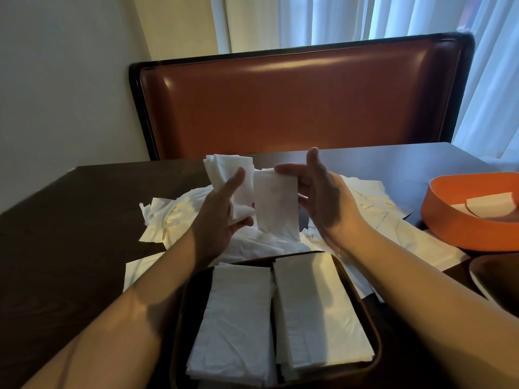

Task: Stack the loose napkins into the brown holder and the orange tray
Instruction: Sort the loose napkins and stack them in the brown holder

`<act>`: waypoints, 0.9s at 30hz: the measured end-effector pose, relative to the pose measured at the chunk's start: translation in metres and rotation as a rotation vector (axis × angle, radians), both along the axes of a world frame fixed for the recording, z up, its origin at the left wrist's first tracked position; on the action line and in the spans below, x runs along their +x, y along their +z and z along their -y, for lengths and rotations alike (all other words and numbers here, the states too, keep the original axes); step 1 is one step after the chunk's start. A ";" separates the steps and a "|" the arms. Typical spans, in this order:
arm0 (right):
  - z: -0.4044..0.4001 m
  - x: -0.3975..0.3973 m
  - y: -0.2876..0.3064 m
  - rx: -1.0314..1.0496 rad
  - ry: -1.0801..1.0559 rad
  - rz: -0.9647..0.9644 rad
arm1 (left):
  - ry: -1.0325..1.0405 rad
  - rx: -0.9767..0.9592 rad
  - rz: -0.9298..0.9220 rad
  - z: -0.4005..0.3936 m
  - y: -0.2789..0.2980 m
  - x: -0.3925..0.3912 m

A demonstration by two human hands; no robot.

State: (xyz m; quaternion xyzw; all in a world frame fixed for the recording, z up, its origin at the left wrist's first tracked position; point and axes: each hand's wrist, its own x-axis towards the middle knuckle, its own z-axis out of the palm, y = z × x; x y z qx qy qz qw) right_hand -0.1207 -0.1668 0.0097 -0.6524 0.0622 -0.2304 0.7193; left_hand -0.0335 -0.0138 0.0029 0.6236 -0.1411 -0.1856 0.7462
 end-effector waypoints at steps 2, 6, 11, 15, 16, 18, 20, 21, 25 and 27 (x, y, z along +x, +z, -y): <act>-0.002 0.001 0.000 -0.011 0.029 -0.004 | -0.088 -0.021 0.067 -0.001 0.001 -0.004; -0.006 0.002 0.000 -0.021 0.048 -0.003 | -0.148 -0.100 0.166 0.002 -0.002 -0.005; 0.001 0.001 0.000 0.210 0.047 -0.021 | -0.189 -0.095 0.168 0.000 -0.002 -0.002; 0.009 0.002 -0.004 0.359 0.123 -0.044 | -0.232 -0.020 0.155 0.003 -0.003 -0.005; 0.010 0.003 -0.004 0.384 0.120 -0.046 | -0.237 -0.010 0.150 0.004 -0.003 -0.006; 0.012 0.004 -0.004 0.403 0.117 -0.040 | -0.235 0.011 0.153 0.006 -0.002 -0.009; 0.011 0.004 -0.003 0.382 0.132 -0.019 | -0.214 0.023 0.154 0.007 -0.003 -0.009; 0.010 0.004 -0.003 0.376 0.128 -0.006 | -0.204 0.015 0.149 0.007 -0.003 -0.007; 0.008 0.004 0.000 0.360 0.039 0.033 | -0.199 0.039 0.141 0.006 -0.003 -0.006; 0.009 0.004 0.001 0.359 0.010 0.029 | -0.213 0.067 0.140 0.006 -0.002 -0.008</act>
